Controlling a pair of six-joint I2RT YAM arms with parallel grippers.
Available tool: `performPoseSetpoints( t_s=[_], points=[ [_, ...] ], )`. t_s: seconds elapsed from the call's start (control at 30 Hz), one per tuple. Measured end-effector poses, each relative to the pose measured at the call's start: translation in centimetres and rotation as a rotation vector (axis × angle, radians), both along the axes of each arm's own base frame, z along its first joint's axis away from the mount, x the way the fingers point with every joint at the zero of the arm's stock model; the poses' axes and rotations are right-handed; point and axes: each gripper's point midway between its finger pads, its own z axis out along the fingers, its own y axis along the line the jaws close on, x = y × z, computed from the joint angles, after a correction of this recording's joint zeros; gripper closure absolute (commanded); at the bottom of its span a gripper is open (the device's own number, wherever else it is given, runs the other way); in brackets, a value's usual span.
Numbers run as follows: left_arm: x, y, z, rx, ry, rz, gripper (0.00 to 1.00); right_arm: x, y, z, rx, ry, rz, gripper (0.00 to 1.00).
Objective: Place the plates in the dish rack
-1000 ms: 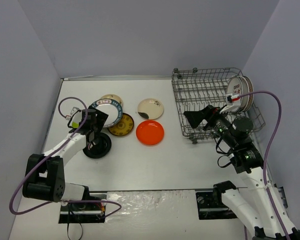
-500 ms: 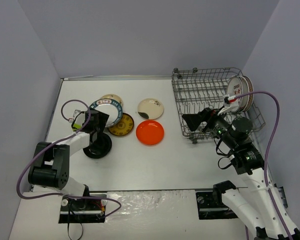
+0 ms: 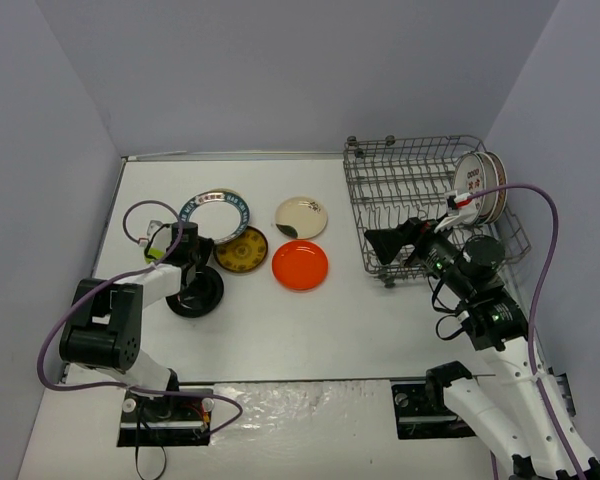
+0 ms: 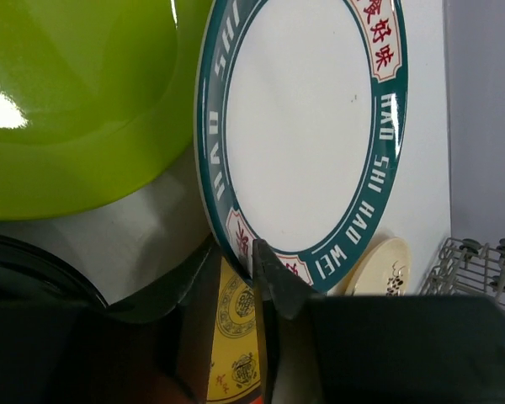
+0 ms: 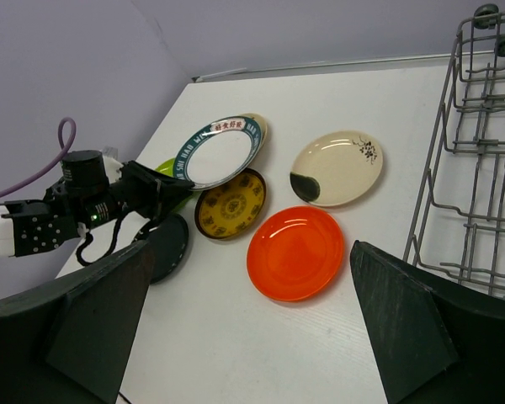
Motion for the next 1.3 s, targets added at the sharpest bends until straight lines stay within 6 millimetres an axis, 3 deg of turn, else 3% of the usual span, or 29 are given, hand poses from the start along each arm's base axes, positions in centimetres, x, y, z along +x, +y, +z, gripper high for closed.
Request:
performPoseSetpoints(
  t_s=[0.1,0.4,0.73,1.0,1.3],
  points=[
    [0.1,0.2,0.2,-0.008,-0.012,0.017,1.0,0.0,0.0,-0.6,-0.004,0.013,0.001,0.0],
    [-1.0,0.7,3.1,-0.004,-0.069,0.031,1.0,0.0,0.1,-1.0,-0.034,0.007,0.008,0.0],
    [-3.2,0.0,10.4,-0.003,-0.212,-0.068,1.0,1.5,1.6,-0.5,-0.045,0.046,0.061,0.02],
    [-5.4,-4.1,16.3,-0.064,-0.318,-0.328,1.0,3.6,4.9,-2.5,-0.016,0.201,0.175,0.05],
    [-9.5,-9.7,19.3,-0.168,-0.383,-0.616,1.0,5.0,9.2,-3.9,0.0,0.275,0.321,0.08]
  ],
)
